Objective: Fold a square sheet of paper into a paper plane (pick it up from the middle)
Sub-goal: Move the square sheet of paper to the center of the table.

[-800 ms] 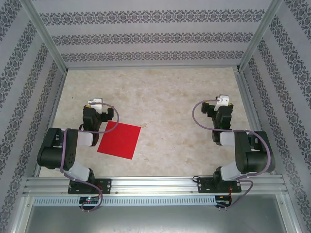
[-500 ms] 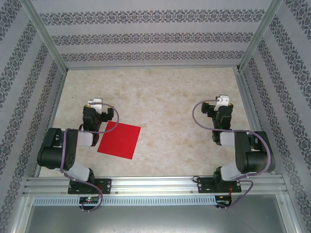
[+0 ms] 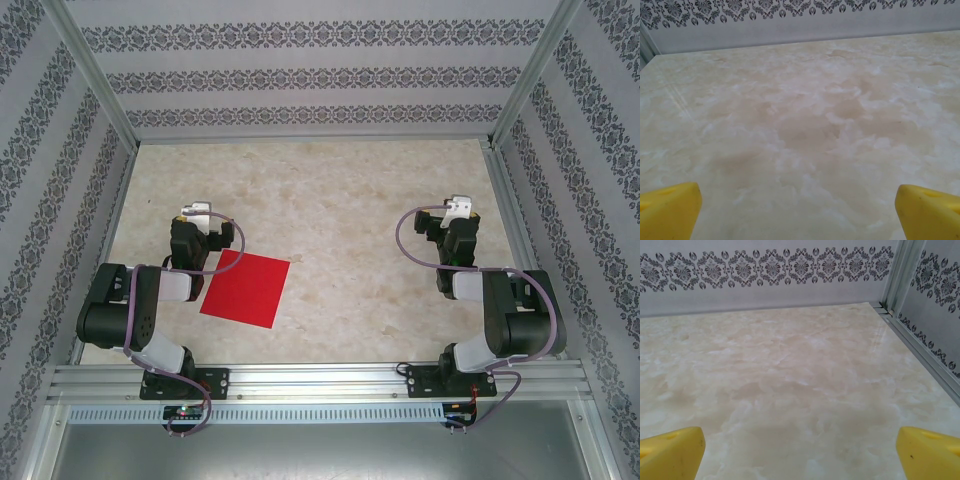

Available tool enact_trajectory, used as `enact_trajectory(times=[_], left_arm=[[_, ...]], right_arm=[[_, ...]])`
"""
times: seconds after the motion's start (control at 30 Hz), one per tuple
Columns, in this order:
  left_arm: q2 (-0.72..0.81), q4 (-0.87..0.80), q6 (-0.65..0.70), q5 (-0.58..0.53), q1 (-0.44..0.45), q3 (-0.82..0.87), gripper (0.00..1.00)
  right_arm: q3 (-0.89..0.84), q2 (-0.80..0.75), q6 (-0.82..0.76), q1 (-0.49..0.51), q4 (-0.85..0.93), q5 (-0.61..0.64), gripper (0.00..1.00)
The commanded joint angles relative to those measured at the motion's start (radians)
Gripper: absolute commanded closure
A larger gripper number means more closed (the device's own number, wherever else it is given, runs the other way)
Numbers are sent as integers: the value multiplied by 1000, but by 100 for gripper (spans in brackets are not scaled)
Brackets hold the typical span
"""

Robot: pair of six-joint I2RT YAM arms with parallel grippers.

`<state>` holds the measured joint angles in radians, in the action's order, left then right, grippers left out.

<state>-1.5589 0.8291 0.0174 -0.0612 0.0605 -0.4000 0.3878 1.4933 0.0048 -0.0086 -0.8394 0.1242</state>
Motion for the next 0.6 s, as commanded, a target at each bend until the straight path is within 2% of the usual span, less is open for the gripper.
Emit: enact_trajectory(times=[0.0,0.1,0.17,0.27,0.33,0.43,0.57], left_arm=[[-1,7,10,4,7,-12,0],[38,31,-9,-46,9,18,0],[116,-11,-29,-97,8,30,0],[226,-312,-89,-199,7,-65,0],[264,-413,-145,-264,7,-91,0],[315,-518,-248,-296,7,-122,0],[379,-766,-400,-306,8,-226,0]], right_arm=[[-13,2,-15,3,-57,-37,2],[11,-44,-30,33,23,31,2],[51,-96,-37,60,147,105,2],[134,-191,-39,123,374,189,2],[212,-252,13,169,573,244,2],[332,-316,140,219,848,209,2],[409,-361,251,309,983,122,2]])
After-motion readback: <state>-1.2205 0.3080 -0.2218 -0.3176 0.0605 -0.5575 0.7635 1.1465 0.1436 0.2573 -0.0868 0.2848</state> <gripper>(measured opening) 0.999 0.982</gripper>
